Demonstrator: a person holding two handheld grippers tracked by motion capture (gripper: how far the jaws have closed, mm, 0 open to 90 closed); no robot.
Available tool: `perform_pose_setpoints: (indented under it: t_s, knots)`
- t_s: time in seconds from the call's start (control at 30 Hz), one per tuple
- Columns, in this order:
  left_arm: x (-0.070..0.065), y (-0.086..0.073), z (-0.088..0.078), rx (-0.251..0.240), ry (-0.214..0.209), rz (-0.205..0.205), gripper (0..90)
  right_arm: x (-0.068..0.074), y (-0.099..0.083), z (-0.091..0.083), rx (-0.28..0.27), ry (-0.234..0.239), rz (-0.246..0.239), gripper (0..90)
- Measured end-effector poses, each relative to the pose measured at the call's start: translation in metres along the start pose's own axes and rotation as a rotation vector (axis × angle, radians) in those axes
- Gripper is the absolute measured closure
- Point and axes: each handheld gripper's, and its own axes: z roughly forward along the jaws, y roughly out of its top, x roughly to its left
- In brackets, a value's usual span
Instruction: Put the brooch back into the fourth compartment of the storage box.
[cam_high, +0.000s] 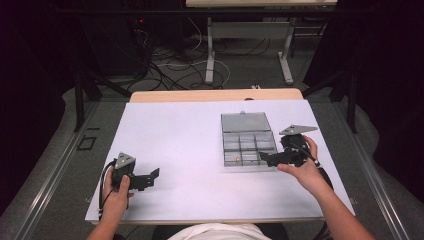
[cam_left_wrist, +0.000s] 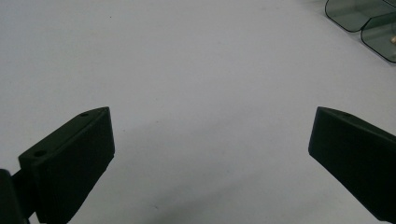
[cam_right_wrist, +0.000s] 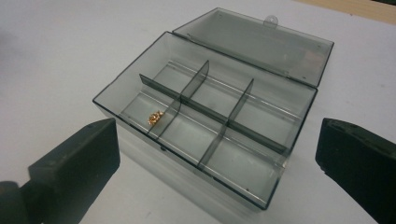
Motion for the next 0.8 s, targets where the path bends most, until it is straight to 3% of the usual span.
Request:
perform_pose_setpoints:
  t_s: [0.57,0.8]
  knots:
    - [0.000,0.000,0.000,-0.001,0.002,-0.002,0.5,-0.026,-0.039,-0.011,0.013,-0.063,0.041,0.0]
    - [0.000,0.000,0.001,0.000,0.003,-0.002,0.5,-0.042,-0.057,-0.017,0.011,-0.102,0.088,0.0]
